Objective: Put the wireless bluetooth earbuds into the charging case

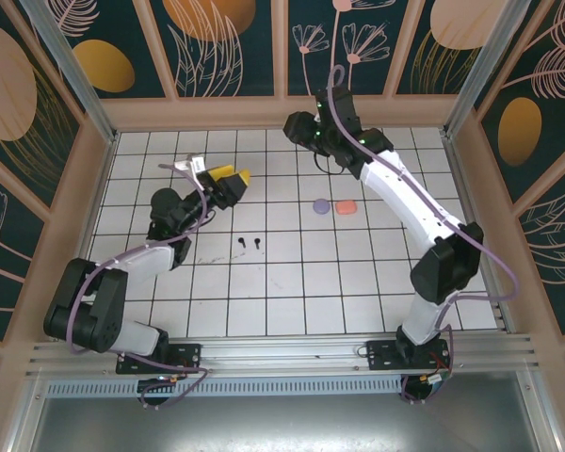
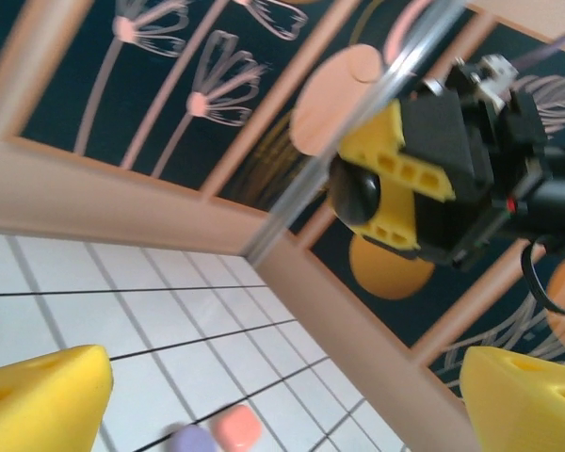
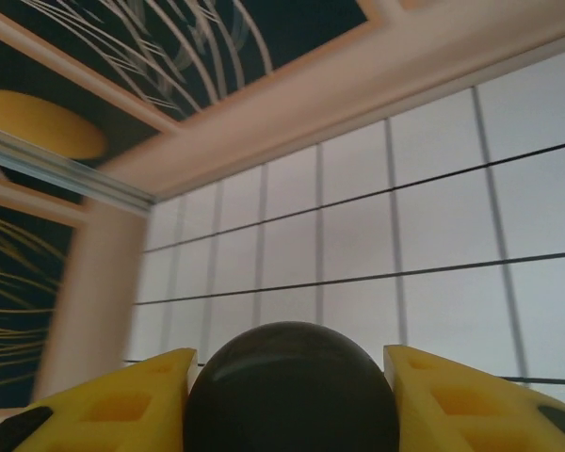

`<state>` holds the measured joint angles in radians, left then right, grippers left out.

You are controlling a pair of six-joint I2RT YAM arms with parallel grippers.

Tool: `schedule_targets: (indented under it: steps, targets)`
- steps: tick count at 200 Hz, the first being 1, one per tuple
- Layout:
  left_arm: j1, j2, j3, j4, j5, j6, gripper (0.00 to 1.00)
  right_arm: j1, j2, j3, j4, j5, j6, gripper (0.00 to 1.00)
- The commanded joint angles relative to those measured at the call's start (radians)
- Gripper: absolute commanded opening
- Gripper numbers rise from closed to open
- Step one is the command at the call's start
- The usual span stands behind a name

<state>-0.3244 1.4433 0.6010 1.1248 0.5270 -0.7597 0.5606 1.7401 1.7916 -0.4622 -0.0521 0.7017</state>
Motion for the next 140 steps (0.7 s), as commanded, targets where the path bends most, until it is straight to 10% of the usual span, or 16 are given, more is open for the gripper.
schedule_targets:
  steps: [1,53,140]
  targets:
    - [-0.044,0.025,0.013,0.137,-0.024,0.044,0.91,0.005,-0.066,-0.077,0.114,-0.062,0.201,0.31]
    - [-0.096,0.139,0.104,0.228,-0.070,0.013,0.72,0.050,-0.169,-0.257,0.281,-0.057,0.448,0.31]
    - [-0.137,0.265,0.238,0.288,-0.006,-0.031,0.57,0.137,-0.176,-0.226,0.220,0.130,0.413,0.30]
